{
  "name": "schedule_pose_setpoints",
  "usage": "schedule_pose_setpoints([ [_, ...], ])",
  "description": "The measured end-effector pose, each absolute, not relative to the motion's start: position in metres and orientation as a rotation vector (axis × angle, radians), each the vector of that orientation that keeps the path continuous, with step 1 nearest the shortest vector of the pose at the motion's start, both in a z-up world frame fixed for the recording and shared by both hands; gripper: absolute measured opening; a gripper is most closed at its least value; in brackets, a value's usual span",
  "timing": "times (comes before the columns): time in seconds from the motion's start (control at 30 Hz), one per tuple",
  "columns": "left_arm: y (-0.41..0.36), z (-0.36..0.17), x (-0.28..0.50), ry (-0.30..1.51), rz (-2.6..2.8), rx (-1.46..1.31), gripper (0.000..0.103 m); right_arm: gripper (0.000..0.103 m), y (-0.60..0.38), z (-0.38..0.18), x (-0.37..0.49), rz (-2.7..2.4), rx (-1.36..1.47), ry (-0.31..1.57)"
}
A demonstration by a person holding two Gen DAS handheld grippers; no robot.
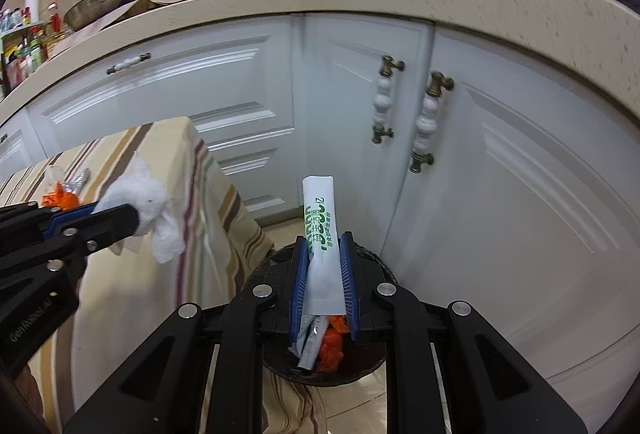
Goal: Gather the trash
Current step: 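Carry the tube and tissue to the bin and release both, then move both open tools back toward the table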
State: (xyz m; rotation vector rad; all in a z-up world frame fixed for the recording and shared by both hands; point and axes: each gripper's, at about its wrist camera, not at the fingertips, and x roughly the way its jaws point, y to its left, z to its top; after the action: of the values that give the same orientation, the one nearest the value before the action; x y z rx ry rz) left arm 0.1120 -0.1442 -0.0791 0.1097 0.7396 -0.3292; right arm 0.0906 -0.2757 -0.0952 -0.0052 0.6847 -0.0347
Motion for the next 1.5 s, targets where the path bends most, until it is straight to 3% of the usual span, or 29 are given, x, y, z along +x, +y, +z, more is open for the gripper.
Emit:
schedule_pose_setpoints([
  [0.17, -0.171, -0.092, 0.132, 0.770, -0.351, 0.137, 0.010, 0.018, -0.289, -0.103, 0.101, -0.054, 0.008, 0.688],
  [0.23, -0.178, -0.098, 0.140, 0.782, -0.346, 0.152, 0.016, 0.020, -0.293, -0.107, 0.105, -0.060, 0.010, 0.689],
  [0.33, -0.182, -0.104, 0.147, 0.800, -0.337, 0.157, 0.024, 0.034, -0.299, -0.116, 0.114, -0.078, 0.013, 0.703],
  [0.43, -0.177, -0.104, 0.149, 0.804, -0.332, 0.143, 0.036, 0.035, -0.301, -0.121, 0.115, -0.085, 0.023, 0.718],
  [0.87, -0.116, -0.079, 0.128, 0.767, -0.262, 0.070, 0.038, 0.041, -0.268, -0.104, 0.111, -0.024, 0.019, 0.694],
  [1.5, 0.092, -0.062, 0.051, 0.743, 0.112, -0.073, 0.039, 0.052, -0.081, -0.093, 0.095, 0.348, -0.103, 0.679],
])
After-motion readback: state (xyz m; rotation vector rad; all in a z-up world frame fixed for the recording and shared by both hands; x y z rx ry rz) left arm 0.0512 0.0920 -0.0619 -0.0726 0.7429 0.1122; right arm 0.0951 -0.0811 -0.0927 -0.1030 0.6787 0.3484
